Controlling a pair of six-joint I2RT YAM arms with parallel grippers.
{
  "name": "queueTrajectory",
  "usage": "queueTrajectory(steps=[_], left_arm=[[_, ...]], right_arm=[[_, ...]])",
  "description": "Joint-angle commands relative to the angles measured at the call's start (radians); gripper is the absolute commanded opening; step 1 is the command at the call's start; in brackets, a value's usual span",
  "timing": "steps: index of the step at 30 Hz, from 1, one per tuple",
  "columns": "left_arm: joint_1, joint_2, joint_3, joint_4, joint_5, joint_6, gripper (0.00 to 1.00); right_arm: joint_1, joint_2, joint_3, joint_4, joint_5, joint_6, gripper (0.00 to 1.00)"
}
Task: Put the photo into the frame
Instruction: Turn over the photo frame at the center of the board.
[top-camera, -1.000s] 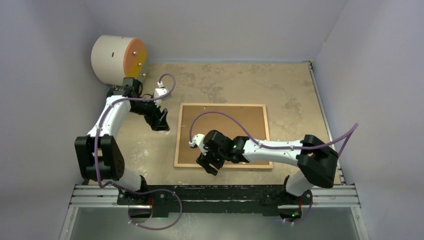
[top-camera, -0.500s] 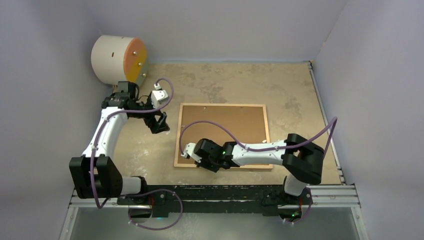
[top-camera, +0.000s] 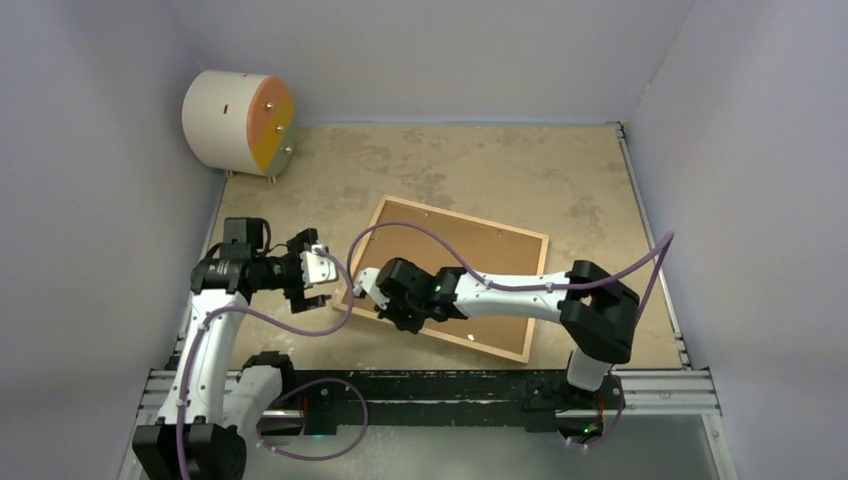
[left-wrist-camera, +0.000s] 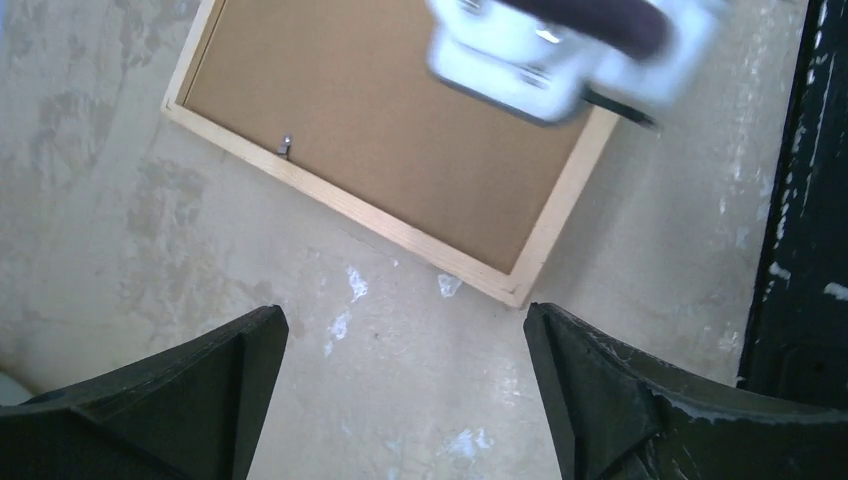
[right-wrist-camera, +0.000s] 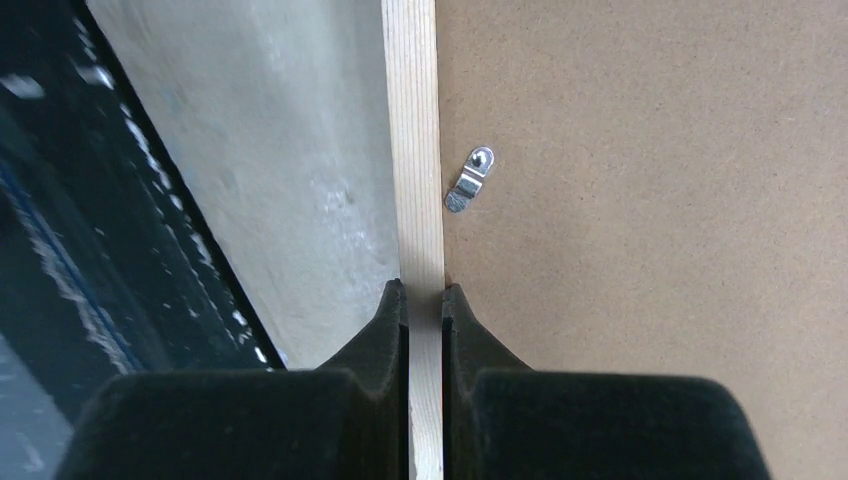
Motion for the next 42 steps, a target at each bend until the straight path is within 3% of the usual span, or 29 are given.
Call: queueTrajectory(steps=[1, 4, 11, 17, 20, 23, 29, 32, 33, 35, 37, 40, 42], left_arm=[[0.007, -0.002, -0.034, -0.068, -0.005, 0.215, 0.96], [0.006, 0.011, -0.046, -0.129, -0.021, 0.331, 0.97], [0.002, -0.098, -0.093, -0.043, 0.006, 0.523, 1.00], [-0.068, -0.129, -0.126, 0.199, -0.027, 0.481, 0.99], [-0.145, -0.131, -0.148, 0.337, -0.088, 0.456, 0.92], [-0.208, -0.093, -0.135, 0.356, -0.152, 0.473, 0.83], [-0.259, -0.047, -0.081, 0.342, -0.220, 0.465, 0.50], [-0.263, -0.067, -0.079, 0.350, -0.225, 0.471, 0.39], [-0.264, -0.070, -0.074, 0.350, -0.226, 0.470, 0.36], [-0.265, -0.063, -0.052, 0.338, -0.226, 0.453, 0.31], [-0.265, -0.046, -0.021, 0.313, -0.220, 0.431, 0.25], [-0.265, -0.024, 0.012, 0.293, -0.215, 0.411, 0.21], [-0.265, -0.016, 0.023, 0.292, -0.209, 0.398, 0.21]], right_arm=[[-0.067, -0.107, 0.087, 0.063, -0.154, 0.100, 0.00], [-0.123, -0.156, 0.082, 0.139, -0.257, 0.165, 0.00], [-0.185, -0.135, 0.178, 0.131, -0.372, 0.214, 0.00], [-0.203, -0.101, 0.258, 0.109, -0.413, 0.247, 0.00], [-0.212, -0.088, 0.294, 0.092, -0.426, 0.260, 0.00], [-0.219, -0.072, 0.326, 0.069, -0.425, 0.268, 0.00], [-0.232, -0.064, 0.353, 0.040, -0.405, 0.286, 0.00], [-0.245, -0.064, 0.369, 0.008, -0.369, 0.280, 0.00], [-0.248, -0.071, 0.375, -0.008, -0.351, 0.265, 0.05], [-0.249, -0.103, 0.373, -0.035, -0.285, 0.225, 0.31], [-0.249, -0.154, 0.348, -0.040, -0.228, 0.185, 0.49], [-0.243, -0.221, 0.314, -0.081, -0.144, 0.092, 0.64], [-0.233, -0.249, 0.307, -0.144, -0.103, 0.034, 0.68]])
